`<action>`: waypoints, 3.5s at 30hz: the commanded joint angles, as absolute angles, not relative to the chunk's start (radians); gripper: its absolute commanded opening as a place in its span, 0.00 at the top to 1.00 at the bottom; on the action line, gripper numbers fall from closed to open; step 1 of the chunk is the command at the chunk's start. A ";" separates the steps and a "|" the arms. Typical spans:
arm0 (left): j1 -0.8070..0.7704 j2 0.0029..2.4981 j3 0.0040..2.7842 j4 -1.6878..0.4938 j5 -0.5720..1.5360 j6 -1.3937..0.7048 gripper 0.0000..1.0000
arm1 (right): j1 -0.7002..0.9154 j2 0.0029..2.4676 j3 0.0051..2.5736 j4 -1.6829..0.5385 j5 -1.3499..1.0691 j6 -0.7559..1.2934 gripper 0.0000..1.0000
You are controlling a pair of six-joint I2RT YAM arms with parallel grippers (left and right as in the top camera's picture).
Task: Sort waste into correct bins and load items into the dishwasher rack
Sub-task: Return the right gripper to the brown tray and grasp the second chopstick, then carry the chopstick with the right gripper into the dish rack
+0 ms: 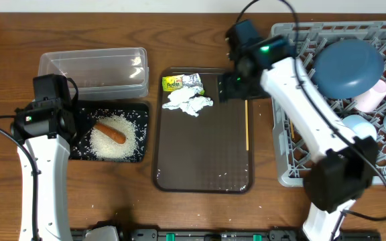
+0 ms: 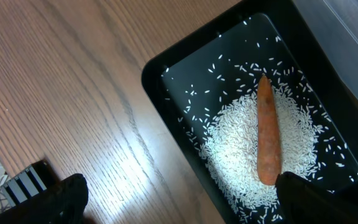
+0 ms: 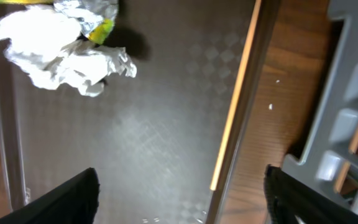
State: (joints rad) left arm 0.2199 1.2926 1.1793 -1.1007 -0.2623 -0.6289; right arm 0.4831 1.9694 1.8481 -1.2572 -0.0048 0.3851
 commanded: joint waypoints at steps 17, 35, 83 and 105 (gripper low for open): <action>0.224 1.295 1.191 -1.106 -0.278 -0.634 0.02 | 0.473 2.244 1.835 -1.200 0.098 0.456 0.34; 0.224 1.295 1.191 -1.106 -0.278 -0.634 0.02 | 0.429 2.299 1.831 -1.168 0.101 0.447 0.35; 0.224 1.295 1.191 -1.106 -0.278 -0.634 0.02 | 0.141 1.998 2.047 -1.306 0.018 0.108 0.99; 0.224 1.295 1.191 -1.103 -0.278 -0.634 0.02 | 0.088 1.978 1.867 -1.225 0.007 0.153 0.33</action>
